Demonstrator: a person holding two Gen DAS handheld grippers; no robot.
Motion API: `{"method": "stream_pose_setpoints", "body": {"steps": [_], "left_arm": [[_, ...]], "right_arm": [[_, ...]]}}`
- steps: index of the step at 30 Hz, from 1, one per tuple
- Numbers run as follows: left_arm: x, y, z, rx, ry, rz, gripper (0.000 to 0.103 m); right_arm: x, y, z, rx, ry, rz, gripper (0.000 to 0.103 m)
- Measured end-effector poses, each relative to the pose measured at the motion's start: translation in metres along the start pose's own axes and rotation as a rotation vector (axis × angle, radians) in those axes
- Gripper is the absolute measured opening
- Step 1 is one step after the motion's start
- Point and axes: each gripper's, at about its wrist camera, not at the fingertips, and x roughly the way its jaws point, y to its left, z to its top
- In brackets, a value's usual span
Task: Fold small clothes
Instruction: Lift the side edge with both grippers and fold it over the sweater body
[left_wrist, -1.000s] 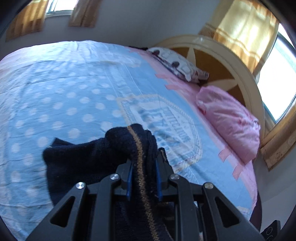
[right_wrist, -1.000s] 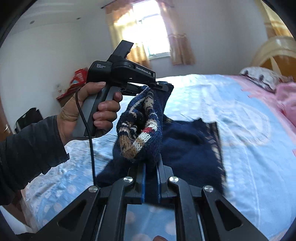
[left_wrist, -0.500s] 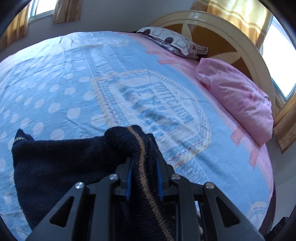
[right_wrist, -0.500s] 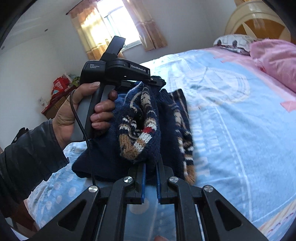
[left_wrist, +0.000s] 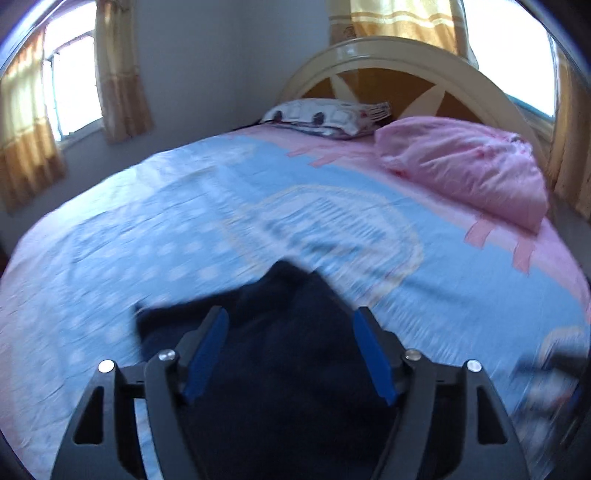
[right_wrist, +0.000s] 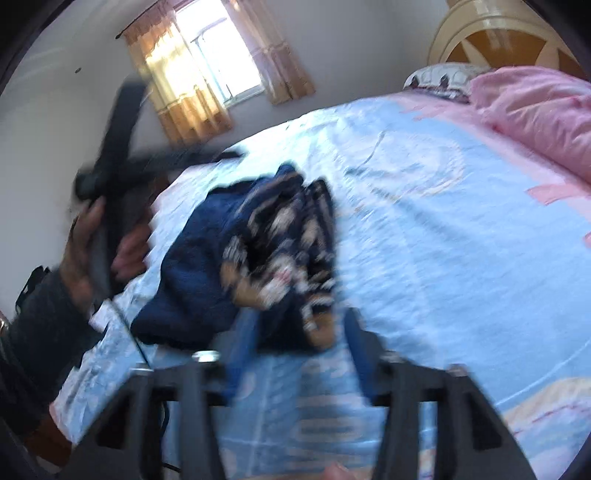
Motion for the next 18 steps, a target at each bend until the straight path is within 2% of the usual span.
{"method": "stream_pose_setpoints", "body": {"steps": [3,6,8,11,12,13,14,16,18], "left_arm": [[-0.009,0.012,-0.027,-0.019,0.013,0.056,0.076],[-0.013,0.018,-0.054,-0.065,0.035,0.061,0.077],[-0.007,0.022,-0.067,-0.103,0.067,0.058,0.077],[0.000,0.024,-0.082,-0.144,0.091,0.047,0.077],[0.002,0.023,-0.085,-0.150,0.090,0.052,0.077],[0.002,0.022,-0.087,-0.149,0.088,0.057,0.077],[0.001,0.020,-0.089,-0.145,0.084,0.060,0.078],[-0.001,0.018,-0.091,-0.142,0.073,0.053,0.080],[-0.001,0.016,-0.093,-0.139,0.072,0.037,0.088]], "right_arm": [[-0.010,-0.003,0.027,0.002,-0.060,-0.009,0.058],[0.005,0.011,0.059,-0.049,-0.053,0.062,0.058],[0.031,0.023,0.080,-0.072,-0.004,0.104,0.058],[0.079,0.037,0.094,-0.041,0.122,0.216,0.057],[0.097,0.040,0.094,-0.025,0.172,0.233,0.051],[0.109,0.040,0.093,-0.016,0.197,0.217,0.015],[0.117,0.039,0.090,-0.012,0.207,0.172,0.010],[0.114,0.028,0.086,0.043,0.181,0.150,0.009],[0.099,0.013,0.081,0.083,0.136,0.107,0.009]]}}
